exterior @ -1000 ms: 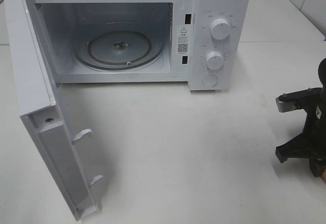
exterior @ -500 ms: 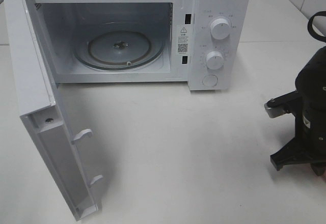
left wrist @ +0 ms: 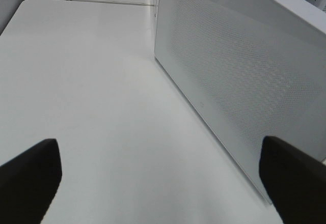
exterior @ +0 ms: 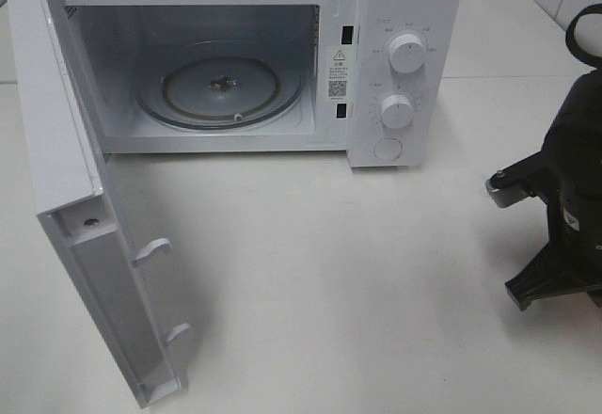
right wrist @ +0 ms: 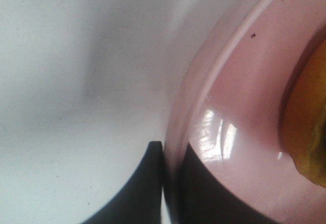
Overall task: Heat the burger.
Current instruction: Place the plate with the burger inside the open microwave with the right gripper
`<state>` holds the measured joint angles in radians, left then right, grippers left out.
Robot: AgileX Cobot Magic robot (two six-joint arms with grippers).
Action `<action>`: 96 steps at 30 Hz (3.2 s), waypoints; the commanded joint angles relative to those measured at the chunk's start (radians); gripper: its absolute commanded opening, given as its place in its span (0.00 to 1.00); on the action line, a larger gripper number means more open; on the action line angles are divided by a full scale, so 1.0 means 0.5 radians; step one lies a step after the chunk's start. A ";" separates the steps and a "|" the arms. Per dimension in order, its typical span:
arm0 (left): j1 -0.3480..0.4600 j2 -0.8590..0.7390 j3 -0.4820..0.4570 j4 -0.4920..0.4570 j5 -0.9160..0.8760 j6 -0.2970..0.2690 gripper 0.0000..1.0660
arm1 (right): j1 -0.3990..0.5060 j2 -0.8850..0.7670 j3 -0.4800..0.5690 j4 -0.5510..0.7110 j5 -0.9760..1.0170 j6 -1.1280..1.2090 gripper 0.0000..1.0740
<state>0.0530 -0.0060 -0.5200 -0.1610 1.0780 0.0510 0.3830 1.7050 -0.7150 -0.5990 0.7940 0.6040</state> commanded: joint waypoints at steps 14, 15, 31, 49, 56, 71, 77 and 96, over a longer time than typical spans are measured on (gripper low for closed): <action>0.006 -0.032 0.004 -0.014 -0.014 -0.002 0.92 | 0.206 -0.284 0.186 -0.090 0.188 0.076 0.00; 0.006 -0.032 0.004 -0.014 -0.014 -0.002 0.92 | 0.228 -0.290 0.192 -0.084 0.188 0.084 0.00; 0.006 -0.032 0.004 -0.014 -0.014 -0.002 0.92 | 0.550 -0.458 0.242 -0.078 0.346 0.134 0.00; 0.006 -0.032 0.004 -0.014 -0.014 -0.002 0.92 | 0.994 -0.556 0.244 -0.082 0.482 0.112 0.00; 0.006 -0.032 0.004 -0.014 -0.014 -0.002 0.92 | 1.166 -0.556 0.244 -0.084 0.502 0.080 0.00; 0.006 -0.032 0.004 -0.014 -0.014 -0.002 0.92 | 1.520 -0.556 0.244 -0.096 0.492 -0.132 0.00; 0.006 -0.032 0.004 -0.014 -0.014 -0.002 0.92 | 1.570 -0.556 0.242 -0.138 0.452 -0.318 0.00; 0.006 -0.032 0.004 -0.014 -0.014 -0.002 0.92 | 1.570 -0.556 0.242 -0.190 0.044 -0.836 0.00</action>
<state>0.0530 -0.0060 -0.5200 -0.1610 1.0780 0.0510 1.1660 1.4350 -0.5960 -0.6190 0.8180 0.2240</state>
